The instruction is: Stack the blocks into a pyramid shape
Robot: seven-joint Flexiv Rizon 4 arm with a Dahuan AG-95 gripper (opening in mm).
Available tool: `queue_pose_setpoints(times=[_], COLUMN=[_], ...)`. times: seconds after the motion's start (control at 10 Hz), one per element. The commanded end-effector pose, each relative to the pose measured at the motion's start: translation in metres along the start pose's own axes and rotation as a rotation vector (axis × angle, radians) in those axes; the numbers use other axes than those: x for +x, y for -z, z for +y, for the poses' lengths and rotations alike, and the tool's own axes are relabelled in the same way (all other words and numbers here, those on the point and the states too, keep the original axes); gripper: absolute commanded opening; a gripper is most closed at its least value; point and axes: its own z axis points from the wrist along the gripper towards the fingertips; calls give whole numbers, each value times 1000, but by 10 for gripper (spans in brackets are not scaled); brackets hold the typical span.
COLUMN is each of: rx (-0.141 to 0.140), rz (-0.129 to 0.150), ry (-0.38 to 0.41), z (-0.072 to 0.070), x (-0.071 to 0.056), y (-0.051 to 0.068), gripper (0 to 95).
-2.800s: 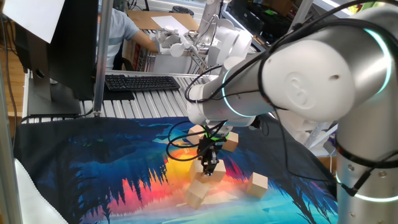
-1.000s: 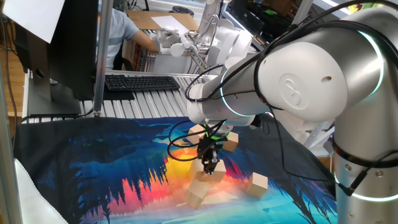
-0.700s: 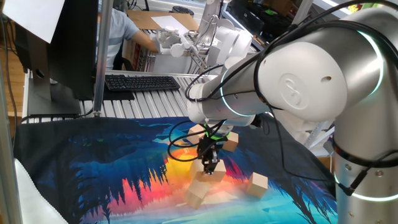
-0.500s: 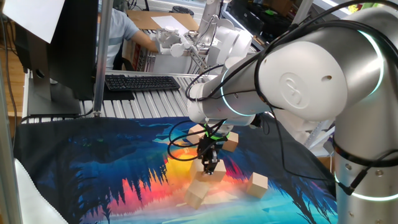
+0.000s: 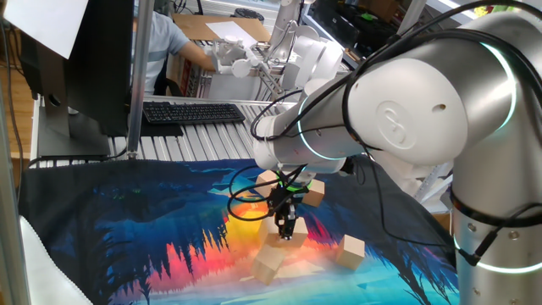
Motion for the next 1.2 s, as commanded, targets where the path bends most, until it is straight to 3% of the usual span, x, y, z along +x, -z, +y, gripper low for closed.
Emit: queue_pose_setpoints(times=[0.1,0.2,0.4,0.9,1.2], rx=[12,17,18,13,4], rz=[-2,-5,-1,1,-4], ry=[34,64,109,85,76], z=[-1,-2,-3,-3,-3], x=[-1,-1,-2,-2,-1], y=[3,8,19,18,11], gripper=[950,760,760,760,760])
